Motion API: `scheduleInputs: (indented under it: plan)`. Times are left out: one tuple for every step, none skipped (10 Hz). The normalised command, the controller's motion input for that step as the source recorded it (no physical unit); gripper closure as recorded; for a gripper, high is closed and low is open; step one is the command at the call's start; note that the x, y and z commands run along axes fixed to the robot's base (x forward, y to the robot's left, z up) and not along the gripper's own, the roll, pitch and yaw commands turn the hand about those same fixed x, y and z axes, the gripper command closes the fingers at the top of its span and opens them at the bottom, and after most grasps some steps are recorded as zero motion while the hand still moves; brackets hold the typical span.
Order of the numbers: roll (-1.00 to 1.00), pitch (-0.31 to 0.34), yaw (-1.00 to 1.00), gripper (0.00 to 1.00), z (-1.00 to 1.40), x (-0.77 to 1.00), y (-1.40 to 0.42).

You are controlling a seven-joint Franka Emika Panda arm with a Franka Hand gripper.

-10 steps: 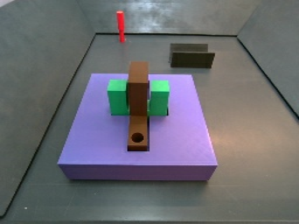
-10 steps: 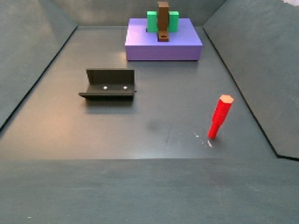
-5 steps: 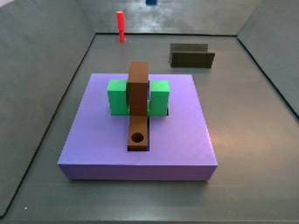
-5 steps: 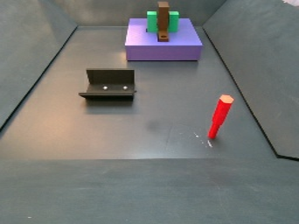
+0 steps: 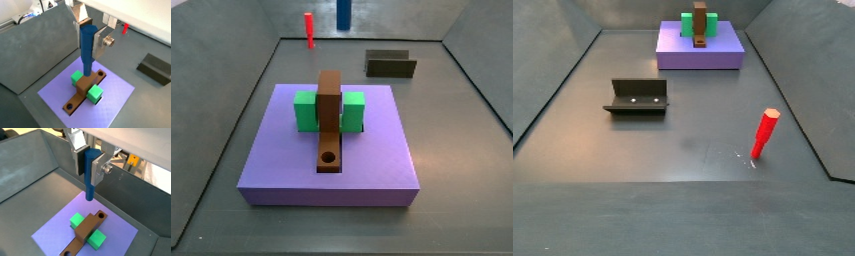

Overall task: Pick up the blue object. Move up. Move to above the board. Insert the blue object.
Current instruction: Insert the blue object.

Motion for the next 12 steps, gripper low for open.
scheduleInputs:
  plan:
    - [-0.12,0.0,-0.24,1.0,-0.8,0.22,-0.18]
    - [0.0,0.0,-0.09,1.0,-0.81,0.01,-0.29]
    - [0.14,0.034,0.0,1.0,-0.76,0.0,-0.41]
    - [0.23,0.053,0.0,1.0,-0.63,0.05,-0.5]
    - [0.34,0.066,0.0,1.0,-0.52,0.0,-0.53]
    - [0.39,0.086,0.05,1.0,-0.49,0.02,-0.43]
    - [0.38,0.094,0.03,1.0,-0.5,0.08,-0.32]
    - [0.21,0.117,0.0,1.0,-0.62,0.11,-0.11]
    - [0.03,0.044,-0.01,1.0,-0.57,0.0,0.0]
    - [0.0,0.054,-0.02,1.0,-0.42,0.01,0.0]
    - [0.0,0.03,-0.01,1.0,-0.29,-0.01,0.0]
    - [0.0,0.0,-0.02,1.0,-0.12,-0.13,-0.01]
